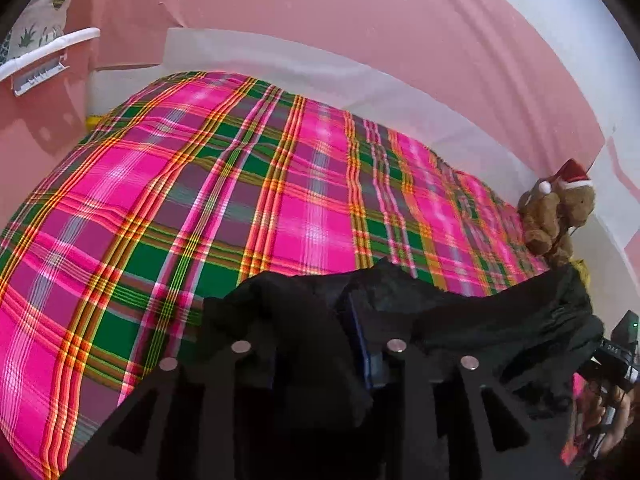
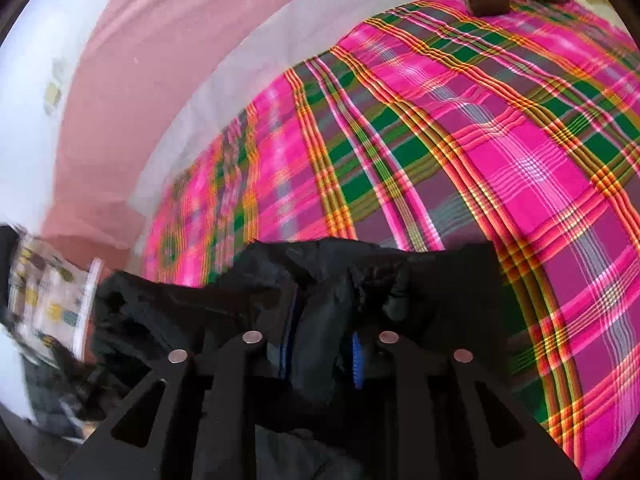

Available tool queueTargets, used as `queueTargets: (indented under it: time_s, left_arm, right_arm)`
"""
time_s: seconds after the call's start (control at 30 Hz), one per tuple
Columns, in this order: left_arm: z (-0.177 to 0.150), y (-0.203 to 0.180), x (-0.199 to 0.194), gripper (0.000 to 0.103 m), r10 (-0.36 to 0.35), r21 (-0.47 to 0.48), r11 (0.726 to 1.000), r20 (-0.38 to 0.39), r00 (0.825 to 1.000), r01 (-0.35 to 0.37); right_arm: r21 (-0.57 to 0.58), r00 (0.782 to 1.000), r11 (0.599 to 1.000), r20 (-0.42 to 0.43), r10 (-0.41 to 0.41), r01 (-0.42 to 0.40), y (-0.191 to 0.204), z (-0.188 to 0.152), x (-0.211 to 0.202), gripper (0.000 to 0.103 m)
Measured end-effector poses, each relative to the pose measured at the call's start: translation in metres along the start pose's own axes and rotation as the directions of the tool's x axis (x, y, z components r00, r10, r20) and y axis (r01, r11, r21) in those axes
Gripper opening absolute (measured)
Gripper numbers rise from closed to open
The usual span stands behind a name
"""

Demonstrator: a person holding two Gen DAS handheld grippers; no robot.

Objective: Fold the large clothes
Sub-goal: 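Fold the lifted jacket side over the jacket body with both tools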

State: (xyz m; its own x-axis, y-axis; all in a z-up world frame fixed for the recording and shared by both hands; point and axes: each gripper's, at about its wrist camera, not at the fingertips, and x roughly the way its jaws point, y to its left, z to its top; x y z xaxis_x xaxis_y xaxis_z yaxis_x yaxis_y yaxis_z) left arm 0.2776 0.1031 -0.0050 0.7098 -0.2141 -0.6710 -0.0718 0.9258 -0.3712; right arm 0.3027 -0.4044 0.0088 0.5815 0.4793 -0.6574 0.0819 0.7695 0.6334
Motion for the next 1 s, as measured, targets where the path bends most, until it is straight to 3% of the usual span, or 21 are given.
queueTargets:
  time_s: [0.1, 0.17, 0.27, 0.37, 0.47, 0.57, 0.67, 0.77, 0.87, 1.0]
  left_arm:
    - [0.006, -0.001, -0.007, 0.053, -0.035, -0.016, 0.999, 0.011, 0.999, 0.035]
    - [0.010, -0.003, -0.016, 0.067, -0.068, -0.031, 0.997, 0.033, 0.997, 0.069]
    - [0.018, -0.007, -0.031, 0.079, -0.087, -0.036, 0.995, 0.081, 0.993, 0.091]
    - [0.020, -0.012, -0.049, 0.081, -0.049, 0.000, 0.999, 0.144, 0.988, 0.049]
    - [0.013, -0.017, -0.060, 0.083, -0.070, 0.018, 0.998, 0.159, 0.985, 0.068]
    - [-0.010, -0.028, -0.055, 0.083, -0.111, 0.089, 0.991, 0.112, 0.987, 0.102]
    - [-0.027, -0.033, -0.020, 0.083, -0.052, 0.145, 0.988, 0.026, 0.998, 0.048]
    - [-0.030, -0.021, 0.011, 0.083, 0.015, 0.125, 0.992, -0.052, 0.999, -0.009]
    - [-0.020, -0.018, -0.003, 0.083, -0.005, 0.135, 0.991, -0.008, 1.000, 0.006]
    - [0.001, -0.011, -0.002, 0.084, 0.038, 0.161, 0.986, 0.020, 0.999, -0.041]
  right_arm:
    - [0.046, 0.995, 0.994, 0.022, 0.093, -0.094, 0.000, 0.010, -0.019, 0.048]
    - [0.045, 0.992, 0.993, 0.064, 0.110, -0.113, 0.005, 0.013, -0.033, 0.063]
    - [-0.001, 0.984, 0.996, 0.157, 0.087, -0.088, 0.019, 0.016, -0.058, 0.065]
    - [-0.111, 0.979, 0.993, 0.197, 0.048, -0.027, 0.039, 0.005, -0.073, 0.065]
    - [-0.255, 0.983, 0.966, 0.182, 0.006, 0.041, 0.061, -0.021, -0.069, 0.065]
    - [-0.374, 0.993, 0.925, 0.110, -0.031, 0.071, 0.072, -0.055, -0.046, 0.065]
    - [-0.413, 0.996, 0.906, 0.036, -0.087, 0.094, 0.066, -0.074, -0.009, 0.065]
    - [-0.434, 0.985, 0.885, 0.043, -0.169, 0.170, 0.056, -0.072, 0.020, 0.065]
    - [-0.420, 0.986, 0.892, 0.078, -0.151, 0.169, 0.057, -0.058, 0.007, 0.065]
    - [-0.398, 0.980, 0.899, 0.140, -0.138, 0.184, 0.045, -0.032, -0.009, 0.065]
